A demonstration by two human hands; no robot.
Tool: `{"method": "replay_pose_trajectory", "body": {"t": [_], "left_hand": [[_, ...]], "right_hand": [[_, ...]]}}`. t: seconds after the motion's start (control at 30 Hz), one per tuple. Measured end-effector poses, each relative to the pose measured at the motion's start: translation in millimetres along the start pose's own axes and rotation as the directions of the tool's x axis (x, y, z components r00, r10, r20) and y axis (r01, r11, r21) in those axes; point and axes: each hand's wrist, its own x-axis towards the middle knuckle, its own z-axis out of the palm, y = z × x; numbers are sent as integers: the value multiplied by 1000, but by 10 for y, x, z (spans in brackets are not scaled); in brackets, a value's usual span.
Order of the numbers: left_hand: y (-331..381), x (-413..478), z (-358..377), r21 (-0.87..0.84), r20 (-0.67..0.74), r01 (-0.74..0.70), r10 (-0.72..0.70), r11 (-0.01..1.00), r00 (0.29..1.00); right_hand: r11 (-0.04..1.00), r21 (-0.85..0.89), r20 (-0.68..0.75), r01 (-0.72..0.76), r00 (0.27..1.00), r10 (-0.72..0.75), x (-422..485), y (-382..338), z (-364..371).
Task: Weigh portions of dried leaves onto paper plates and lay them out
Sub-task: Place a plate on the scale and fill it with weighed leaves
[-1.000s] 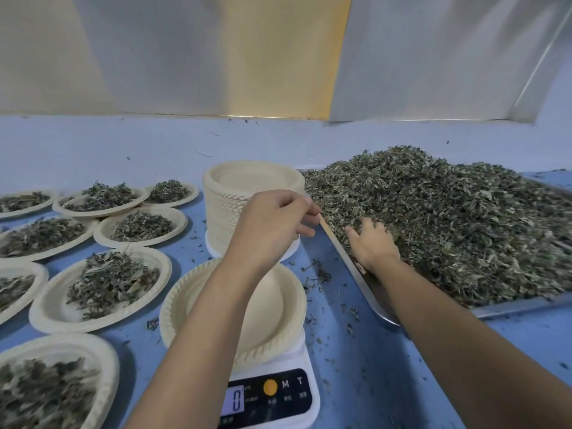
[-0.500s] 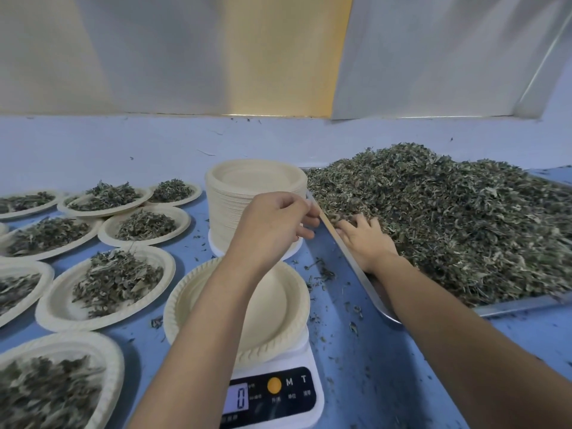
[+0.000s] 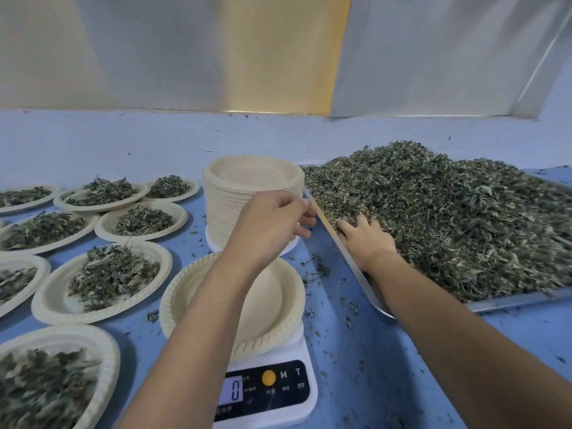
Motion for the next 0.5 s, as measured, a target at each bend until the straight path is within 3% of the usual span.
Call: {"method": "replay_pose_trajectory", "body": {"t": [0.27, 0.4, 0.5], "left_hand": [[-12, -1, 36, 26, -7, -20, 20, 999, 1000], [-37, 6, 88, 40, -19, -16, 17, 999, 1000], [-67, 14, 119, 36, -46, 11, -9, 999, 999]], "right_hand": [[996, 69, -19, -63, 998, 64, -60, -35, -57], [956, 271, -43, -111, 991, 127, -70, 58, -83], [838, 518, -79, -172, 966, 247, -76, 165, -118]]}}
